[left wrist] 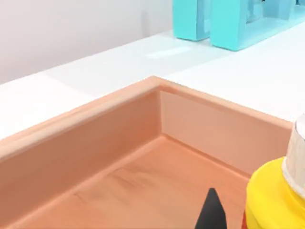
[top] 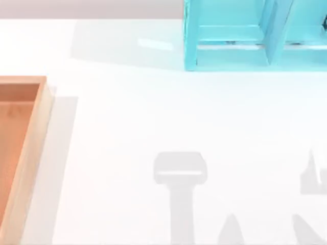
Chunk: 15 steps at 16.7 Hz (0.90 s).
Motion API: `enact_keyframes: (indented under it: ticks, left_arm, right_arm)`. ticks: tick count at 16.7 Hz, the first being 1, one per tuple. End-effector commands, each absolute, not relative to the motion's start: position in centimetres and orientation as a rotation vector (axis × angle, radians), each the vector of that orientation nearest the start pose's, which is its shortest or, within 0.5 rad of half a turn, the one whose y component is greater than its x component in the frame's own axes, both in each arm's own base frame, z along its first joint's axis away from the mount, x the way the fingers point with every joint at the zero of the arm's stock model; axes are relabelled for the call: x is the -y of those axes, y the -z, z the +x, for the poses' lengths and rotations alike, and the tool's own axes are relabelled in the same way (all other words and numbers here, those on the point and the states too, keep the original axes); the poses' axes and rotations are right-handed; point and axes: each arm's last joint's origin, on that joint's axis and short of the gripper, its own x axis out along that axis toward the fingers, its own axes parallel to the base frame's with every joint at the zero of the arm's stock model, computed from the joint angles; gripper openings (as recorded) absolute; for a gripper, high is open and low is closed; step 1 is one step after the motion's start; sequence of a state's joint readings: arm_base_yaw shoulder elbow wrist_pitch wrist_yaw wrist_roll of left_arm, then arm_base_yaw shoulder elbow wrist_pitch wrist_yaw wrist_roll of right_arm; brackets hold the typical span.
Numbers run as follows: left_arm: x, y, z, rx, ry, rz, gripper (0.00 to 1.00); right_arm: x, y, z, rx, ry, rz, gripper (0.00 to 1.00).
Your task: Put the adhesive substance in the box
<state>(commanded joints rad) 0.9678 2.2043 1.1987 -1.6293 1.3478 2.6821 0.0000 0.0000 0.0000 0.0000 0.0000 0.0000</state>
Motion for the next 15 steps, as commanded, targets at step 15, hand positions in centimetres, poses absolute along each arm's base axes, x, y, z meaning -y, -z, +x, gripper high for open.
enact_keyframes:
  ticks: [15]
  left_arm:
    - [-22.5,-9.7,22.2,-0.091,0.722,0.297,0.0]
  right_arm:
    - [0.1,-16.0,10.6,0.0,0.0,0.0,1.0]
